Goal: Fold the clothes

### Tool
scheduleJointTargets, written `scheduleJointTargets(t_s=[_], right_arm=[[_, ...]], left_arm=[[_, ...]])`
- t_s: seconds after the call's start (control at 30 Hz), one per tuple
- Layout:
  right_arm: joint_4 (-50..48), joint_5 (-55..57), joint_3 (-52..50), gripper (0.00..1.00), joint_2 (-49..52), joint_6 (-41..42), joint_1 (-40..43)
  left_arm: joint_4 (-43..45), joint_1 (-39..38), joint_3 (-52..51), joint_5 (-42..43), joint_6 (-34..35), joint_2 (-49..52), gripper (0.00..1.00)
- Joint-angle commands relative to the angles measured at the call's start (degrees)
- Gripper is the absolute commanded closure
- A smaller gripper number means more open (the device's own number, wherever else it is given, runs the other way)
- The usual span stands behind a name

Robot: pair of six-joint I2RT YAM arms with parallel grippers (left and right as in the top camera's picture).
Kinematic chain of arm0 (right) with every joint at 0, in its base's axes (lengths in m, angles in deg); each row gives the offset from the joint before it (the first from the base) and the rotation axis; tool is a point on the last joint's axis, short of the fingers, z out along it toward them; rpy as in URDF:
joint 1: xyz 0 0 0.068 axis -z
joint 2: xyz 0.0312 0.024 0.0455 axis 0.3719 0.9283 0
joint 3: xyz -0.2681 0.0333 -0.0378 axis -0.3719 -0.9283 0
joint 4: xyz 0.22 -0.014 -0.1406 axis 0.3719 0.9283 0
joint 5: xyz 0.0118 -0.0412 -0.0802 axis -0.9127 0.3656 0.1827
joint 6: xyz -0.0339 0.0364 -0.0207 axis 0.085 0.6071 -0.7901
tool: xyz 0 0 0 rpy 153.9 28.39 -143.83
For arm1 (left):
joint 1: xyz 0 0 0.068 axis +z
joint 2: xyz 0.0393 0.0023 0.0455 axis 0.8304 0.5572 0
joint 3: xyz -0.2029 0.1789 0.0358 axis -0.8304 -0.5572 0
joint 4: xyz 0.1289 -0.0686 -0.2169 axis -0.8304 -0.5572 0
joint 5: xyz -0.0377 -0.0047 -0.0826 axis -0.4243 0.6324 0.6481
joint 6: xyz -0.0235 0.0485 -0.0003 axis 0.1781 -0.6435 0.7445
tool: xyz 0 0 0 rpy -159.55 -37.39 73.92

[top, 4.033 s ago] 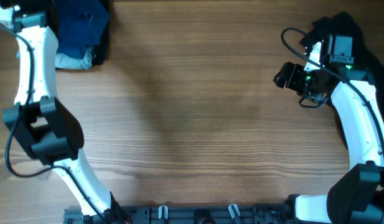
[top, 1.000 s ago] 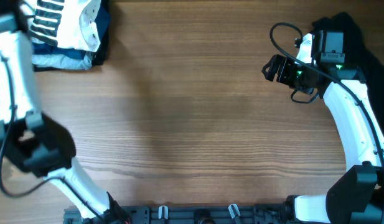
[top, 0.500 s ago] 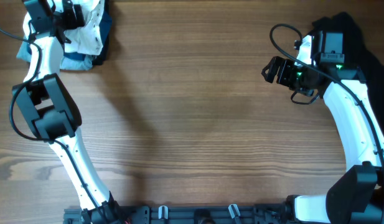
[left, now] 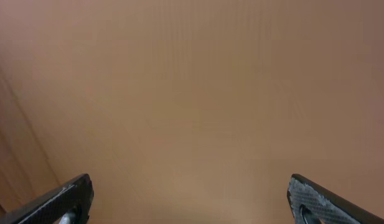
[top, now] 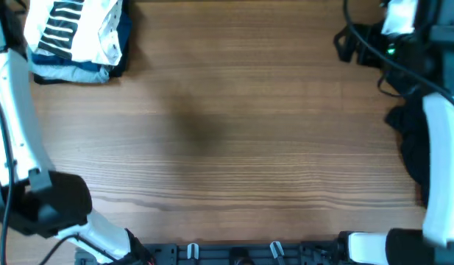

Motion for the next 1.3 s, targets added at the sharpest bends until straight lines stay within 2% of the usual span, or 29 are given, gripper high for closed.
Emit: scheduleJointTargets(t_s=[0.0,0.13,0.27,0.33,0.43,0.5,0.6,0.73,0.83,0.93,1.03,1.13,1.27], right_arm=[[3.13,-5.84,5.86,0.00,-7.37,-1.57,-0.20],[5.60,-6.71,5.84,0.00,-13.73,-1.62,-0.17],[7.04,-6.71,5.84,0.00,-16.41,-1.62,-0.17],[9.86,-7.82,5.81,0.00,-16.37,1.55,-0.20],[8.68,-7.30,4.63,0.00,-15.91,0.59,-0.17],[3.13,-7.13,0.28,0.00,-18.14,-3.56,-0.20],[-11.34,-7.10,-15.37,0.00,-27.36,-7.87,-0.20],[-33.44,-7.23,-42.10,0.00,-43.10,-7.52,-0.20],[-51.08,-7.34,-66.84,0.00,-56.92,-7.58,-1.49],[-61.94,-6.99,-84.91,0.00,-67.82,-6.05,-4.59],[-65.81,-1.53,-94.88,0.00,-74.38,4.63,-6.23],[-65.31,6.49,-100.30,0.00,-78.55,15.69,-6.40],[-64.70,8.41,-104.89,0.00,-82.38,16.20,-6.40]], left_arm=[[-0.98,0.11,-0.68,-0.13,0.59,1.86,0.00],[-6.12,0.11,-0.68,-0.13,0.59,1.86,0.00],[-18.34,0.11,-0.68,-0.13,0.59,1.88,0.00],[-23.93,0.11,-0.68,-0.13,0.59,1.88,0.00],[-31.08,0.11,-0.68,-0.13,0.59,1.88,0.00],[-35.36,0.11,-0.68,-0.15,0.59,1.88,0.00],[-38.93,0.11,-0.68,-0.13,0.59,1.88,0.00],[-39.85,0.11,-0.68,-0.13,0.59,1.88,0.00],[-39.85,0.11,-0.68,-0.13,0.59,1.88,0.00],[-39.85,0.11,-0.68,-0.15,0.59,1.88,0.00],[-39.85,0.11,-0.68,-0.13,0.59,1.88,0.00],[-39.85,0.11,-0.68,-0.13,0.59,1.88,0.00],[-39.85,0.11,-0.68,-0.13,0.59,1.88,0.00]])
